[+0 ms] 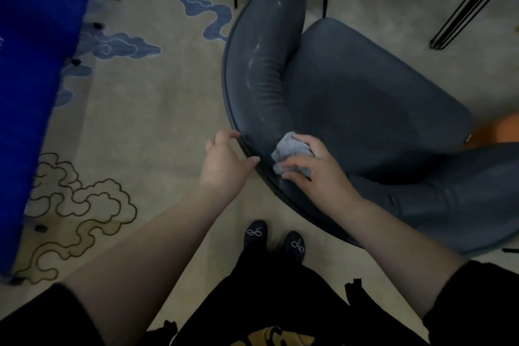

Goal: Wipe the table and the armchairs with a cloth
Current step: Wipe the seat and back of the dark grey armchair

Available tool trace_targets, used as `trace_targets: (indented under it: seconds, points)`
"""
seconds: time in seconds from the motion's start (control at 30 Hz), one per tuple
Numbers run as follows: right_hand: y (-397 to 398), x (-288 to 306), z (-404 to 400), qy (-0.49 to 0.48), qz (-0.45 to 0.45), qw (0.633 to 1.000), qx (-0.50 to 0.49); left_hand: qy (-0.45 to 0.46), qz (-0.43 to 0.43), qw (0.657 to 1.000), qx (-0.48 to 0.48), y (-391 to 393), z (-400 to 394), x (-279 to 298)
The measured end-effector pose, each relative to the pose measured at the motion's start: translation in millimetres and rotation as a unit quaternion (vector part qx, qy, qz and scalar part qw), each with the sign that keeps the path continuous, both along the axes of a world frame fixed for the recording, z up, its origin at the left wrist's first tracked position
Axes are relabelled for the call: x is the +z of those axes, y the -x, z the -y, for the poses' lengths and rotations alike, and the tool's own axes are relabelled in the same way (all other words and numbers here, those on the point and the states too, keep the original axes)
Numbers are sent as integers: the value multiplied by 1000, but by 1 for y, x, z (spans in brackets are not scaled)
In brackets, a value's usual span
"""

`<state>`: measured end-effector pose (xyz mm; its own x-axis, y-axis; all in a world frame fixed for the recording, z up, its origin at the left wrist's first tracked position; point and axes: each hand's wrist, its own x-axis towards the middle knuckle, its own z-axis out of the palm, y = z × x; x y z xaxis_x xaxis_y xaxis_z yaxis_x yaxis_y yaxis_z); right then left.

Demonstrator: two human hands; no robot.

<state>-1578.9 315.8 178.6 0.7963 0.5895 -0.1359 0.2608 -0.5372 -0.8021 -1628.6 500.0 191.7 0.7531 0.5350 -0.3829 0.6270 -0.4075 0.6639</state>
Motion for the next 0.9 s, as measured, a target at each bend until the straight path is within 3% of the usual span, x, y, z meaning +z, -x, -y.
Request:
trace_targets:
  seconds: [0.1, 0.2, 0.33, 0.53, 0.7, 0.9]
  points:
    - [-3, -1, 20, 14, -36, 993, -109, -69, 37, 995, -57, -8, 2, 2]
    - [-17, -2, 14, 28, -46, 976, -210, -171, 62, 968, -176, -18, 9, 4]
    - [-19, -3, 1, -36, -78, 993, -85, -228, 55, 932, -276, -24, 15, 2]
    - [-29, -18, 52, 71, -123, 978, -152, -220, 60, 938, -263, -27, -2, 8]
    - [-39, -3, 18, -17, -103, 978, -181, -236, 95, 944, -210, -43, -25, 8]
    - [-42, 6, -48, -79, -68, 982, -156, -222, 118, 943, -219, -78, -64, 7]
